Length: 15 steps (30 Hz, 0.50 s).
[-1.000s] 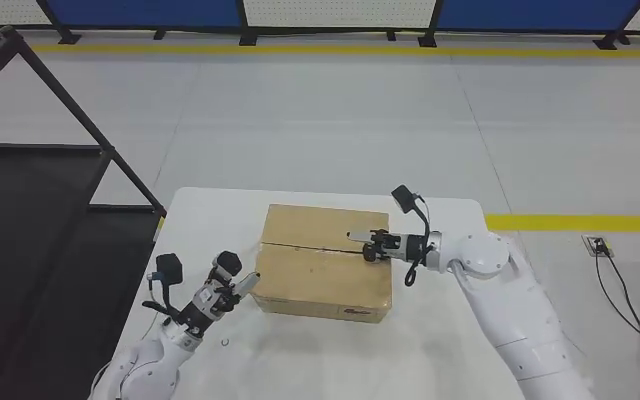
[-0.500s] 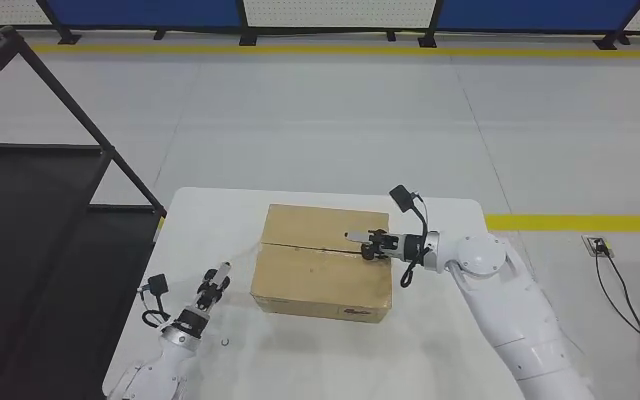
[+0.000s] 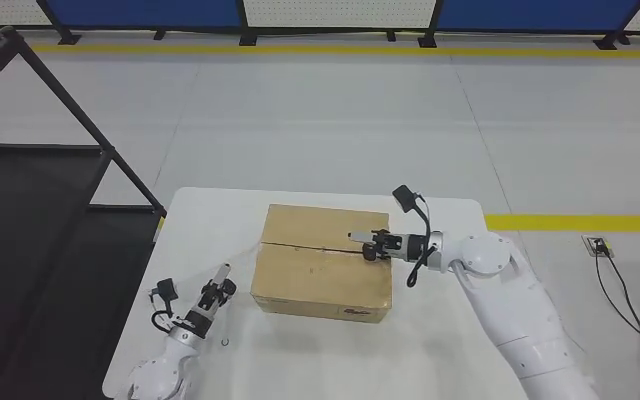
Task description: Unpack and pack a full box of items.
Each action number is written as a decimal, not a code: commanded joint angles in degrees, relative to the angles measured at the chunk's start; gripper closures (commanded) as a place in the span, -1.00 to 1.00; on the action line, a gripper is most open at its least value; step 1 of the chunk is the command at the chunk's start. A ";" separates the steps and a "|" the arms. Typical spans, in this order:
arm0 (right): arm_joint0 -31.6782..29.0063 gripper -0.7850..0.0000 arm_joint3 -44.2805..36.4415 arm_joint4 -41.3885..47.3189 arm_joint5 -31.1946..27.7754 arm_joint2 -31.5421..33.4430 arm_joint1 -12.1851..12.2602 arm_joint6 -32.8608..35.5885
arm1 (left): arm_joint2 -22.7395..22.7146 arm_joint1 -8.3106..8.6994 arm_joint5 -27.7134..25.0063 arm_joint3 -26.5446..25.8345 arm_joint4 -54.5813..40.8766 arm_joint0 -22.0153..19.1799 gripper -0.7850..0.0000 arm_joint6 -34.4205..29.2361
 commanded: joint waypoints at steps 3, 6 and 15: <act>-0.30 -1.00 -0.50 0.08 -0.04 0.00 0.19 -0.12 | 1.01 -0.60 0.76 4.22 -2.25 -3.28 -1.00 -1.99; -0.72 -1.00 -1.15 -0.09 0.19 0.10 0.38 -0.32 | 1.74 -1.06 0.82 7.11 -3.04 -5.34 -1.00 -2.61; -1.53 -1.00 -3.10 -0.69 1.45 0.17 0.87 -0.91 | 2.62 -2.74 -1.57 13.33 -8.82 -10.60 -1.00 -1.23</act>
